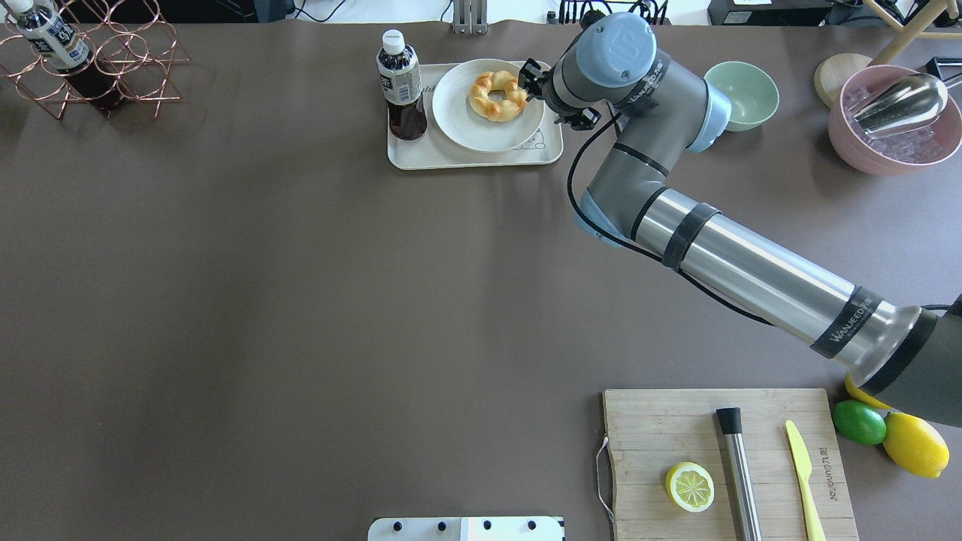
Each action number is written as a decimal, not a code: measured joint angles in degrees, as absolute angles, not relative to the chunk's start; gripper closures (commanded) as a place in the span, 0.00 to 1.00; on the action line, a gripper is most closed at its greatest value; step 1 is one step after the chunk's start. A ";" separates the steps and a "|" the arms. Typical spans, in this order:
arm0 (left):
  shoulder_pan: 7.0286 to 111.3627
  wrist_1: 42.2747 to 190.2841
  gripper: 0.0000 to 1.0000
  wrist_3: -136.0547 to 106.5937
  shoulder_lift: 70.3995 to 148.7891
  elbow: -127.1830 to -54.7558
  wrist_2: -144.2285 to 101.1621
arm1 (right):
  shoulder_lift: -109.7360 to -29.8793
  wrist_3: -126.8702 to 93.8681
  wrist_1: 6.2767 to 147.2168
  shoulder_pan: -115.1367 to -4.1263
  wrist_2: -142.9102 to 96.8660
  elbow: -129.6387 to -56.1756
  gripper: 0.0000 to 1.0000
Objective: Place donut on tray
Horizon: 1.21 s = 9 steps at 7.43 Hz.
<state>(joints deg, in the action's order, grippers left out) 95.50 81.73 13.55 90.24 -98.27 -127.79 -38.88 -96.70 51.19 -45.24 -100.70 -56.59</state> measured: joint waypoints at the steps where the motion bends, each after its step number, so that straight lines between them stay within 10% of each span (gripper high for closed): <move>1: 96.29 81.79 0.02 14.82 89.52 -97.56 -127.84 | -40.05 -94.04 51.81 -47.44 -103.08 -58.79 0.00; 9: 101.36 81.98 0.02 18.69 86.76 -97.04 -129.15 | -77.44 -37.33 99.26 -70.02 -119.19 -111.41 0.00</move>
